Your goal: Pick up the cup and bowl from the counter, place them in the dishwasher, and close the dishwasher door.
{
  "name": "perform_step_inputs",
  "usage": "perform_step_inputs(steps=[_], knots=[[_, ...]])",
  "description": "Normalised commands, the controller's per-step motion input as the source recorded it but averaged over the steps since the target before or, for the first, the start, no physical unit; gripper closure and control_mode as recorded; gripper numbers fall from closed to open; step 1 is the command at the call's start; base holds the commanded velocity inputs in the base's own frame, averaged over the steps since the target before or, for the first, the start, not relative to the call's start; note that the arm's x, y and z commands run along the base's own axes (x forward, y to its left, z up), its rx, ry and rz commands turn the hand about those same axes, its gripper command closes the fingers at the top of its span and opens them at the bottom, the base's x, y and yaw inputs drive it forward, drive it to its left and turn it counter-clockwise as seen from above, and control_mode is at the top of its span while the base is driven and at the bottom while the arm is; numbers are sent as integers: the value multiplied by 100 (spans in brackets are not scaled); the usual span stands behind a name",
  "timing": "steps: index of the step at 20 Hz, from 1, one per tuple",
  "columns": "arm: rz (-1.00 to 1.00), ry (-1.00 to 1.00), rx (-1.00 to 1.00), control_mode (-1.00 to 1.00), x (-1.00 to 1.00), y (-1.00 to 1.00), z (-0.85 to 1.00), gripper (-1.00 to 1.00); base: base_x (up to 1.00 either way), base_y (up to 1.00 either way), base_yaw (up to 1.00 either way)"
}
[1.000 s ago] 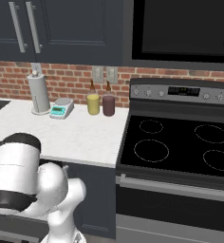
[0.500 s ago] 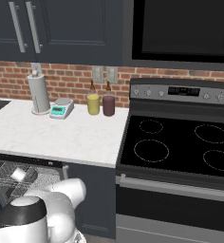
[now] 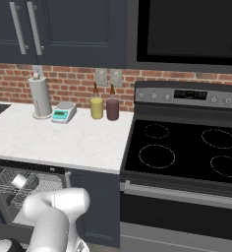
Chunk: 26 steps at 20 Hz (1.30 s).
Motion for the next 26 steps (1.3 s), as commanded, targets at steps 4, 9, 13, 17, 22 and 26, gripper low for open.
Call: perform_step_inputs(steps=[4, 9, 13, 17, 22, 26], knots=[[0, -28, -40, -100, -2, 0, -85, -100, 0, 0, 0], [0, -18, -41, -100, 8, 0, -91, -100, 0, 0, 0], [0, 0, -21, -100, 28, -31, -98, -100, 0, 0, 0], [0, 0, -4, -100, 9, -83, -85, -100, 0, 0, 0], [0, -5, 0, -100, 0, -97, -54, -100, 0, 0, 0], [0, -2, 0, -100, 0, -69, -10, -100, 0, 0, 0]])
